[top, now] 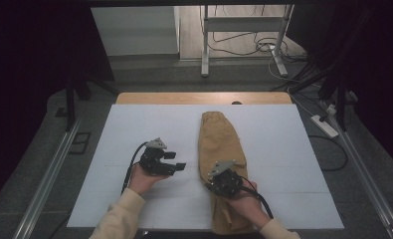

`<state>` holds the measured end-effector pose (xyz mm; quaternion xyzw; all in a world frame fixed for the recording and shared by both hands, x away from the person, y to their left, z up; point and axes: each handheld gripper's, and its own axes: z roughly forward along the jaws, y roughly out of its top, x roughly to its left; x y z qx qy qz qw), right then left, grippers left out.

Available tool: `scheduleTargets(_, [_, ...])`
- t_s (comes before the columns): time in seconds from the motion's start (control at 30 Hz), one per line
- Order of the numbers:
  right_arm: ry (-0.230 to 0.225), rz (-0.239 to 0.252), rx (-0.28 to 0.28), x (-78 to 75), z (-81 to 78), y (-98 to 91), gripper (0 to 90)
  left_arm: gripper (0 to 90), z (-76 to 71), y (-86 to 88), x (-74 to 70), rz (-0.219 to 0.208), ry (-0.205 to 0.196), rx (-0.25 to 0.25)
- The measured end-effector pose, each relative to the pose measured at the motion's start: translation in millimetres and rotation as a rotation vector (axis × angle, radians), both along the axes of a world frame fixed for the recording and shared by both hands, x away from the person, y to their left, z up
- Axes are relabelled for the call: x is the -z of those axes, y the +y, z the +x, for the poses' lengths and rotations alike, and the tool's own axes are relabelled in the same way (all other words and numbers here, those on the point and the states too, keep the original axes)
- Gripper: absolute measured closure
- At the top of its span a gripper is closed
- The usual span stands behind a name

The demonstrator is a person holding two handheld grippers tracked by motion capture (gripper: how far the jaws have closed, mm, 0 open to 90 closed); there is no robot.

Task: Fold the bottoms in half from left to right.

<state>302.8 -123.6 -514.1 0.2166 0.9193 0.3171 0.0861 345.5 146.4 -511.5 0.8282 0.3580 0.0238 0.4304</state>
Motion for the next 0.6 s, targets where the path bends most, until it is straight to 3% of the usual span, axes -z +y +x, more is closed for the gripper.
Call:
scheduleTargets(0.23, [0.035,0.049,-0.046,-1.4,-10.4,9.4,83.3,31.0,0.9,1.8,0.1,-0.006,0.003,-0.011])
scheduleTargets(0.6, [0.089,0.065,-0.098,-0.7,-31.0,28.8,83.4,31.0,1.3,4.6,-0.6,-0.008,0.001,-0.017])
